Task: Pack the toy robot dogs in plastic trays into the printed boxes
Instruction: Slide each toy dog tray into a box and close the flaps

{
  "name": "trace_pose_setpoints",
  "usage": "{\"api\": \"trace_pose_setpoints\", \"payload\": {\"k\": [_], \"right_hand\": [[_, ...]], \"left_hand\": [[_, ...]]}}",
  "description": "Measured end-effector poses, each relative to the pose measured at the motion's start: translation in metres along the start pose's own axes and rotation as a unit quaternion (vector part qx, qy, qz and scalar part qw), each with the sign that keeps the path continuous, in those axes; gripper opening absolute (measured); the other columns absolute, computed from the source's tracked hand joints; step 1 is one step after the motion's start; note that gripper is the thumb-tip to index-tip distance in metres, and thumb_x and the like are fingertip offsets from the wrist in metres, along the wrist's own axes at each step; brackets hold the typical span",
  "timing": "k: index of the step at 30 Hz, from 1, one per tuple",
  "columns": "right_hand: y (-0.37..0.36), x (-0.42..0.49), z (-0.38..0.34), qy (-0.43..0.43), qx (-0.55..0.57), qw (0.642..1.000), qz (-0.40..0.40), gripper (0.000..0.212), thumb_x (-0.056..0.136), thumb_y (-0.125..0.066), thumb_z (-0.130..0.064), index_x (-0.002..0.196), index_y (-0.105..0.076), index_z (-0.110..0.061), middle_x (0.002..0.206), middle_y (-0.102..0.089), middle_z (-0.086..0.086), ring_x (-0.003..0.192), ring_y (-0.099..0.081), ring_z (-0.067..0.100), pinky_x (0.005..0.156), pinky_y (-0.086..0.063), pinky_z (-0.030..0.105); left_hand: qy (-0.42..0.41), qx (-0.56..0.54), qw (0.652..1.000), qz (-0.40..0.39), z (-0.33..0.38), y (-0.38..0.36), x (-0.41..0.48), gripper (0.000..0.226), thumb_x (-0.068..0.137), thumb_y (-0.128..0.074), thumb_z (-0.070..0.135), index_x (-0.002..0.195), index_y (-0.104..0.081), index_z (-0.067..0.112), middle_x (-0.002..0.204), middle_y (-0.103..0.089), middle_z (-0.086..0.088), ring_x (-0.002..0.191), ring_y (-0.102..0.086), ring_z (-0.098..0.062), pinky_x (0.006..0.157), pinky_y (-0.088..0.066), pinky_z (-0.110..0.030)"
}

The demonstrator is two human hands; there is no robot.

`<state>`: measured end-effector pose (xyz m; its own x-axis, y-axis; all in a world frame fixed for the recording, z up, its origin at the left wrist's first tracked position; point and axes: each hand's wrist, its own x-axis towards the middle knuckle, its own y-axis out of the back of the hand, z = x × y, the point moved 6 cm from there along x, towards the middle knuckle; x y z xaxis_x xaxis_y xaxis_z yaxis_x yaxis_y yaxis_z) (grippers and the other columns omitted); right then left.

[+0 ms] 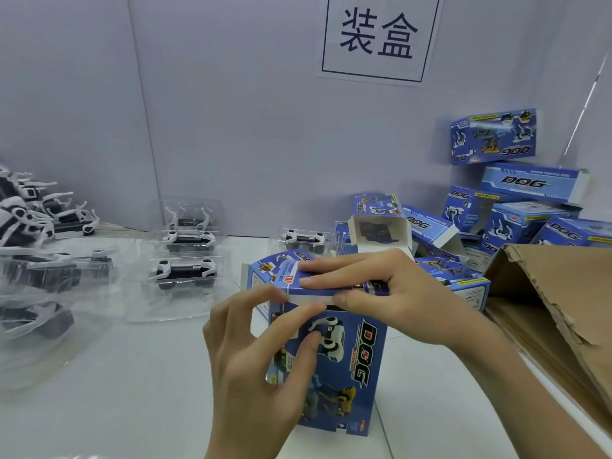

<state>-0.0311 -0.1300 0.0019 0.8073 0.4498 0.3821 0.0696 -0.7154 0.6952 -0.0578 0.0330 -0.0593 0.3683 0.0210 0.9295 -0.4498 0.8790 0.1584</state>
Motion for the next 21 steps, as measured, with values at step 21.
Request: {"api": "trace_pose_setpoints", "payload": {"k": [21], "right_hand": [[0.009, -0.038, 0.007, 0.074, 0.078, 0.978, 0.178, 0.016, 0.087, -0.064, -0.020, 0.090, -0.059, -0.006, 0.114, -0.074, -0.008, 0.118, -0.065, 0.014, 0.102, -0.044, 0.020]], "left_hand": [[0.004, -0.040, 0.998, -0.052, 0.028, -0.025, 0.011, 0.022, 0.085, -0.062, 0.033, 0.104, -0.073, 0.032, 0.131, -0.058, 0.011, 0.135, -0.045, -0.015, 0.112, -0.028, -0.055]]}}
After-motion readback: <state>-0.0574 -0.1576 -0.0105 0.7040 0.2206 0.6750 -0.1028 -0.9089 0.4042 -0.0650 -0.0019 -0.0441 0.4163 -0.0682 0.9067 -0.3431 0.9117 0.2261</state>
